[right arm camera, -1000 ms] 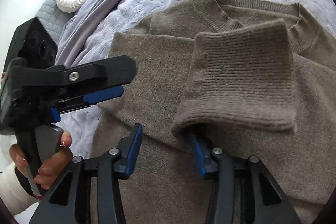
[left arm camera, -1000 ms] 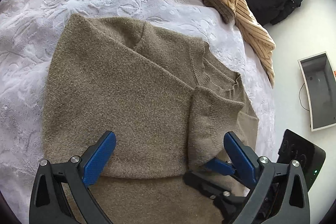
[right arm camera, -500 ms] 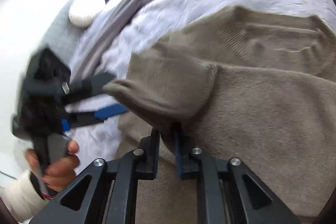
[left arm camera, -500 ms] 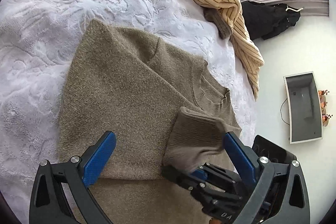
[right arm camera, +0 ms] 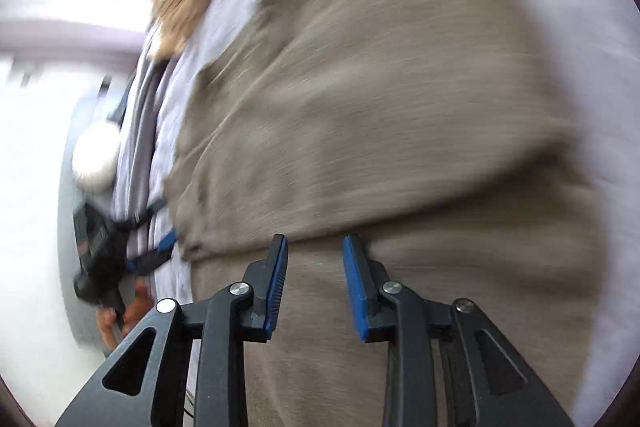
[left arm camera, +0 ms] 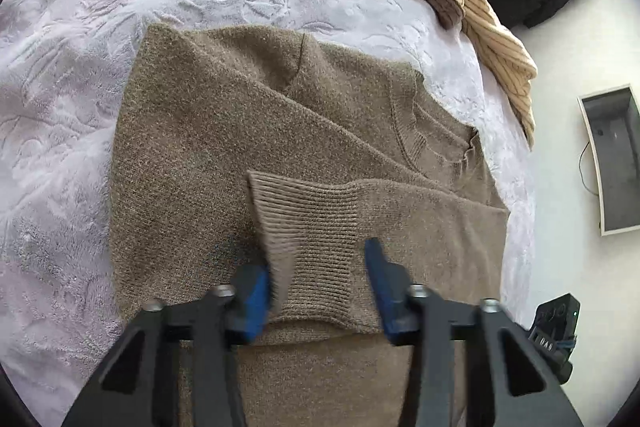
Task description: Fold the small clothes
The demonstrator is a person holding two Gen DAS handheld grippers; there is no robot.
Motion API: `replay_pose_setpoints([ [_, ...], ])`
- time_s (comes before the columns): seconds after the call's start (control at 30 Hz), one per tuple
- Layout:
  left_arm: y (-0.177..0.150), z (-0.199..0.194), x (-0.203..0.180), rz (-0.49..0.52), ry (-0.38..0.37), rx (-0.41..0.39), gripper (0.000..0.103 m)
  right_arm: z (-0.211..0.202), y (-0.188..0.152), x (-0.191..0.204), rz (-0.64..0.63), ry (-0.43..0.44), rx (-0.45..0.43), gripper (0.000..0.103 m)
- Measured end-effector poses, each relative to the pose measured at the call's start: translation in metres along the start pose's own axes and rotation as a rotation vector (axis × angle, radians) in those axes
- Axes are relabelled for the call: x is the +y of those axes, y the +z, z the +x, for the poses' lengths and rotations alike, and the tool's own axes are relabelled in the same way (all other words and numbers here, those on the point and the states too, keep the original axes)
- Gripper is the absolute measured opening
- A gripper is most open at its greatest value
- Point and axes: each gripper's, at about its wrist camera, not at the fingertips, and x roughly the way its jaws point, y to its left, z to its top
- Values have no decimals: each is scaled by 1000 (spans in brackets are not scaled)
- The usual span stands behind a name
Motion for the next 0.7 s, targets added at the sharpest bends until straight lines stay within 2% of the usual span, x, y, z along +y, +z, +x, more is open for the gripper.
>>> replay_pose_setpoints([
  [0.03, 0, 1, -1, 12, 20, 6, 5, -9, 5, -11, 49, -11, -47, 39],
  [0.1, -2, -3, -3, 38, 43, -12, 5, -17, 17, -25, 110, 3, -105, 39],
  [0.13, -2, -6, -6, 47, 47, -24, 5, -18, 23, -29, 123, 17, -124, 14],
  [0.17, -3, -9, -8, 52, 48, -34, 5, -18, 28, -28, 108, 1, -130, 6],
  [0.3, -12, -6, -12, 64, 59, -23, 5, -41, 41, -16, -75, -103, -178, 6],
  [0.4, -21, 5, -10, 67, 105, -9, 5, -36, 45, -30, -65, -138, -125, 6],
  [0.5, -22, 0, -5, 50, 95, -32, 6, -36, 40, -45, -56, -137, -74, 6],
  [0.63, -15, -18, -6, 107, 318, -101, 6, -49, 27, -41, -105, -140, -37, 13],
  [0.7, -15, -29, -5, 129, 360, -119, 6, -61, 22, -38, -145, -102, -42, 18],
])
